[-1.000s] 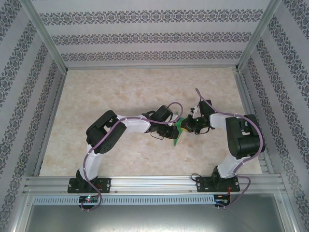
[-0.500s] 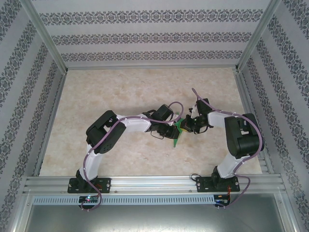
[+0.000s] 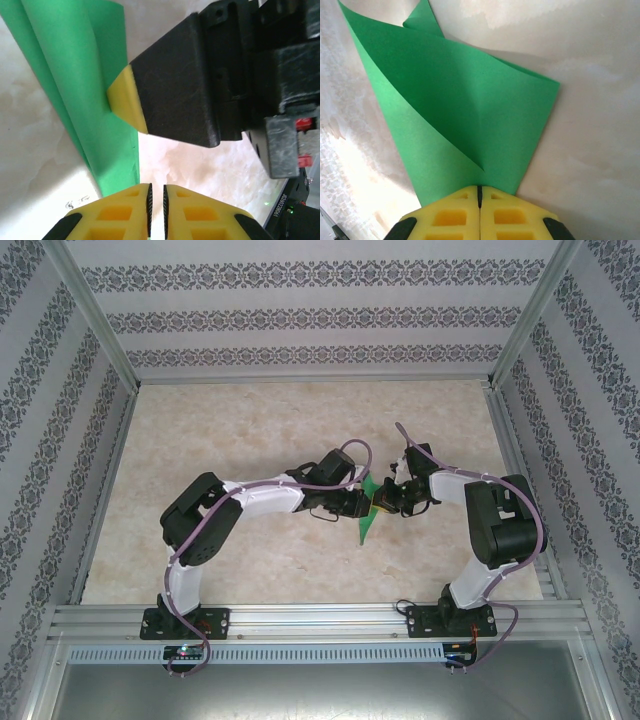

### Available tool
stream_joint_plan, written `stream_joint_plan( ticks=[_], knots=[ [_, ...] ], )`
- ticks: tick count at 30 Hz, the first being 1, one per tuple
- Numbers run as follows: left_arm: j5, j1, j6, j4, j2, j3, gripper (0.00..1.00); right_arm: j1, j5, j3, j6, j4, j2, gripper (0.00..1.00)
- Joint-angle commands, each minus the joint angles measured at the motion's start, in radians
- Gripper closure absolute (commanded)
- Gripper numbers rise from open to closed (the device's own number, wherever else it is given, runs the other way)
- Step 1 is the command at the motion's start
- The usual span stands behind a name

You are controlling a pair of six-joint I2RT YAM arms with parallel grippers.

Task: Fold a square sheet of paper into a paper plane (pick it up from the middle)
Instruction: Fold the wing for the fifth time at the center of the table.

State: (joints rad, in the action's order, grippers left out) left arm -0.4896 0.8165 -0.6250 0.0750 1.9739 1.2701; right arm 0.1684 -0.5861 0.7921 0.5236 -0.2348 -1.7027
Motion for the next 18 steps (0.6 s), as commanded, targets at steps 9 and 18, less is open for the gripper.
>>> stream_joint_plan(
  ticks=[9,18],
  knots=[
    [0.015,0.076,-0.033,0.028,0.040,0.009,0.86,0.012,0.121,-0.037,-0.001,-0.033,-0.017,0.94],
    [0.077,0.095,-0.028,0.063,0.022,-0.016,0.86,0.013,0.125,-0.040,0.002,-0.027,-0.015,0.94]
  ],
)
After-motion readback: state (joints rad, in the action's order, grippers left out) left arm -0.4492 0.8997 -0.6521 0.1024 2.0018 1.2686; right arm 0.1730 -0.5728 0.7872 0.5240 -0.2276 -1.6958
